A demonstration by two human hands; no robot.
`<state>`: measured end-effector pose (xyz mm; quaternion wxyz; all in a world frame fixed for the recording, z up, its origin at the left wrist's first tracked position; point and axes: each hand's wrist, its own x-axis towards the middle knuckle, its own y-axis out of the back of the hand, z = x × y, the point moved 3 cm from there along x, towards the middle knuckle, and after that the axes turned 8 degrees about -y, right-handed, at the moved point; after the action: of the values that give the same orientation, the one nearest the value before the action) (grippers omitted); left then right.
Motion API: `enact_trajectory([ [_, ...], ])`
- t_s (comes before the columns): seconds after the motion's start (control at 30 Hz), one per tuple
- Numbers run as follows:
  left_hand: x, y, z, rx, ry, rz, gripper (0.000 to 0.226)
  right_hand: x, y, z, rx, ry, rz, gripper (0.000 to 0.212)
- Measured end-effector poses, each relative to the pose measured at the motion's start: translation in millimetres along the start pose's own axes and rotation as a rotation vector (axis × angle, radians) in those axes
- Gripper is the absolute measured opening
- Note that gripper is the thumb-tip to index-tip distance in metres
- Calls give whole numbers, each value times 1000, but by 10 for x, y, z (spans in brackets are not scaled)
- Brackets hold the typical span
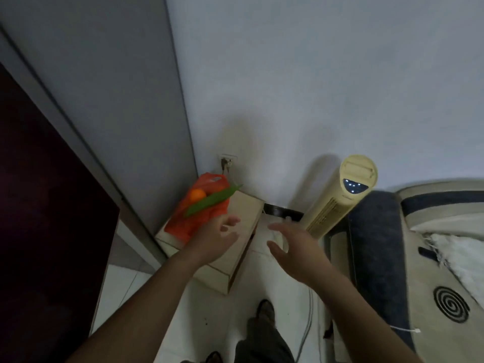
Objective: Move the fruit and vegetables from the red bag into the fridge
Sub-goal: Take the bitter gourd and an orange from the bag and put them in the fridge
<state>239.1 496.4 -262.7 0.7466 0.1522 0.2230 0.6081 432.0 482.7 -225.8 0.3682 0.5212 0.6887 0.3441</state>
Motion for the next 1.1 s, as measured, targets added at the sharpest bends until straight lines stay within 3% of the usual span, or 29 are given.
enact_trajectory([
  [0.23, 517, 438, -343, 249, 103, 61, 32, 1360, -356, -86, -50, 239, -292, 40],
  [0.43, 1123, 541, -531, 288, 293, 82, 42, 2390, -643, 56, -131, 401, -472, 41],
  [0.67, 1712, 466, -1245, 381, 397, 158, 47, 3274, -1216, 138, -189, 513, -453, 46],
  [0.87, 2085, 309, -1924, 437, 332, 179, 48, 3830, -1742, 419, -225, 497, -390, 55],
  [1.1, 2404, 37, -2458, 455, 317, 142, 58, 4058, -2155, 760, -235, 404, -518, 62],
])
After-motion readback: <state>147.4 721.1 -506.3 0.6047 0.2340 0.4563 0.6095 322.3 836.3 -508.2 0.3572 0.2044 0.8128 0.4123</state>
